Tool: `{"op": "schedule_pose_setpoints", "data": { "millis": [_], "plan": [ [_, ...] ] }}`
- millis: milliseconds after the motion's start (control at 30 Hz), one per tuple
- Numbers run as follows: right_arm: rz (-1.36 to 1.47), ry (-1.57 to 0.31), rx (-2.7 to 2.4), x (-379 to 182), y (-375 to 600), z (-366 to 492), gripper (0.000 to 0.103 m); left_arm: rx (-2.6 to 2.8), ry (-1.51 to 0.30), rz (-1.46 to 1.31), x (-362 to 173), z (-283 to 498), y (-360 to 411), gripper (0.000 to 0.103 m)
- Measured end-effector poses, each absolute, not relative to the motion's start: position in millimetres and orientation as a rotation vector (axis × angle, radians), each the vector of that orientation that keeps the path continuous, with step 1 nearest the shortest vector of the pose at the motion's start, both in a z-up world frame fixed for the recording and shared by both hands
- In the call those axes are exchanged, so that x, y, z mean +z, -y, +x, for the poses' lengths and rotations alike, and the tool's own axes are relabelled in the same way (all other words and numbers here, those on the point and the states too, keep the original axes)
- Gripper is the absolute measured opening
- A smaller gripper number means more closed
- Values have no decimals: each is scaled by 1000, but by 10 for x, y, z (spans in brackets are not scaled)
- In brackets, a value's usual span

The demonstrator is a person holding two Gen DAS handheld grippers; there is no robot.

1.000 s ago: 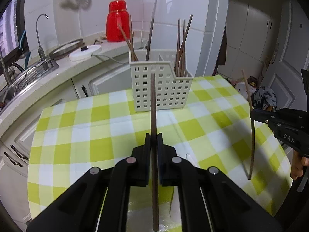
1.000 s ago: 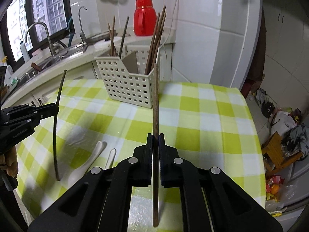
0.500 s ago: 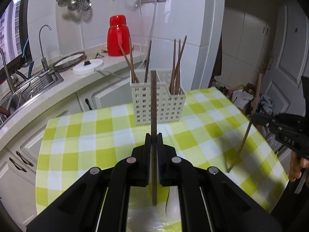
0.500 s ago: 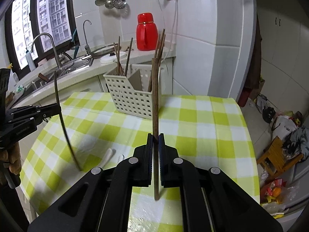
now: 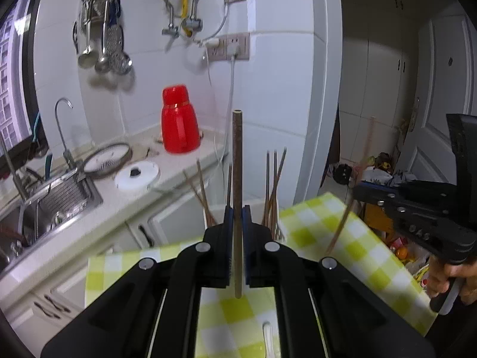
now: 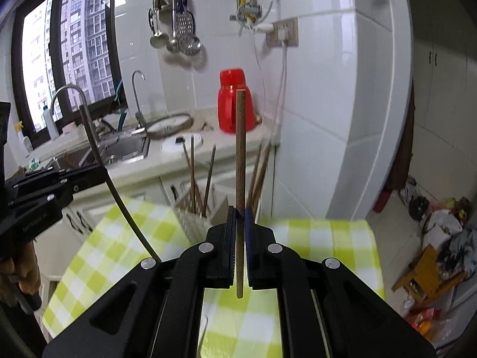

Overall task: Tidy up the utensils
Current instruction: 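Lift both held chopsticks upright and carry them over the white basket, then lower the chopsticks into the basket and open both tools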

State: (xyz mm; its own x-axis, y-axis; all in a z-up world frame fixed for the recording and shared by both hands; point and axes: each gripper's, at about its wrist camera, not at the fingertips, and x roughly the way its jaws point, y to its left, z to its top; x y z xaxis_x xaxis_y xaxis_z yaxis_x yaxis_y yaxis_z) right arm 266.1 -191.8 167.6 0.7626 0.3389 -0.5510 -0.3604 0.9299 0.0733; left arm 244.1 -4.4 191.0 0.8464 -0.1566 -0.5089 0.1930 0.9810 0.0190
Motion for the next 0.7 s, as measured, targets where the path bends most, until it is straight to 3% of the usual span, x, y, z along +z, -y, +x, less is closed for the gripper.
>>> {"op": "schedule_pose_setpoints", "data": {
  "millis": [333,700],
  "plan": [
    [-29,-579,359,1869,1668,3239,6,-188,-485,52,2326,3005,20,6],
    [-35,-598,351,1668,1483,3521,6,-169,-495,22,2044,3537,-113,6]
  ]
}}
